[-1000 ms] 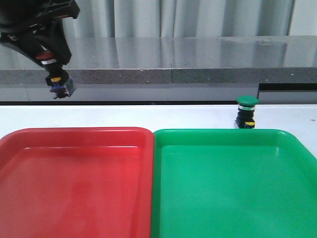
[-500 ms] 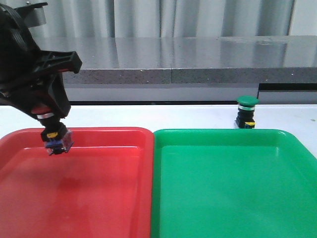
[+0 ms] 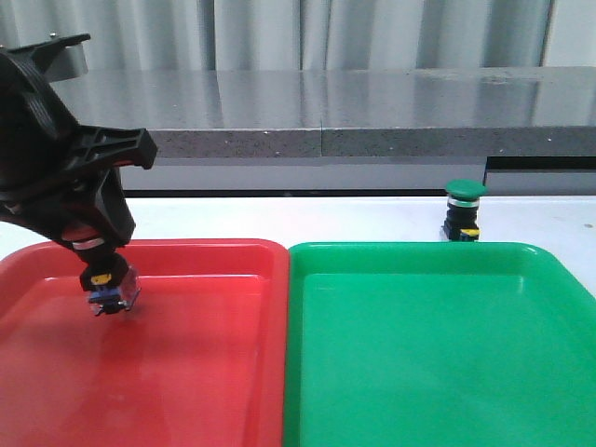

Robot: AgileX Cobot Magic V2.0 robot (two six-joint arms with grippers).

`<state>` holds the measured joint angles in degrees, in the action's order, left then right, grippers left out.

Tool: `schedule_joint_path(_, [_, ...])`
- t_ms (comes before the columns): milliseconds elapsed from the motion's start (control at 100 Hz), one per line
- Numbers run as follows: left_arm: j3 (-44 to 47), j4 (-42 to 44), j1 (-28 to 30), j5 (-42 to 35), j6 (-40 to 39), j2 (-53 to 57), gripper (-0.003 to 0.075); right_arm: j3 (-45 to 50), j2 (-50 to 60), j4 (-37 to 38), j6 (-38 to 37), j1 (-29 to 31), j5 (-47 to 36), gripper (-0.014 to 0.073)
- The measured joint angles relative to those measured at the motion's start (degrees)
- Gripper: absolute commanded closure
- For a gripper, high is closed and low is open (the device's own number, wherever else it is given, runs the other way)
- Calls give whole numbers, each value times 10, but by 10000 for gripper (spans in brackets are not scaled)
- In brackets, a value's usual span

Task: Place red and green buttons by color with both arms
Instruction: 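Lower the red-capped button into the red tray with the left gripper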

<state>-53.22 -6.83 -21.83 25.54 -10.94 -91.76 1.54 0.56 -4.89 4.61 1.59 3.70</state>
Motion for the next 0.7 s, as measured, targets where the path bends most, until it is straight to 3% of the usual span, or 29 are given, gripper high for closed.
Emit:
schedule_joint_path(220, [1,-1,0,-4,0,-23,732,0,0,0,0,0,0,662])
schedule_joint_path(300, [0,-1,0,-4,0,-24,675,0,0,0,0,0,0,662])
schedule_joint_path(390, [0,-1,0,-5,0,-24,538,0,0,0,0,0,0,662])
schedule_joint_path(560, [0,-8,0,-3,0,-25,171,0,0,0,0,0,0,662])
schedule_joint_path(630, [0,-16,0,0,0,-28,90,0,0,0,0,0,0,662])
schedule_joint_path(700, [0,-23,0,1,0,-28,76,0,0,0,0,0,0,662])
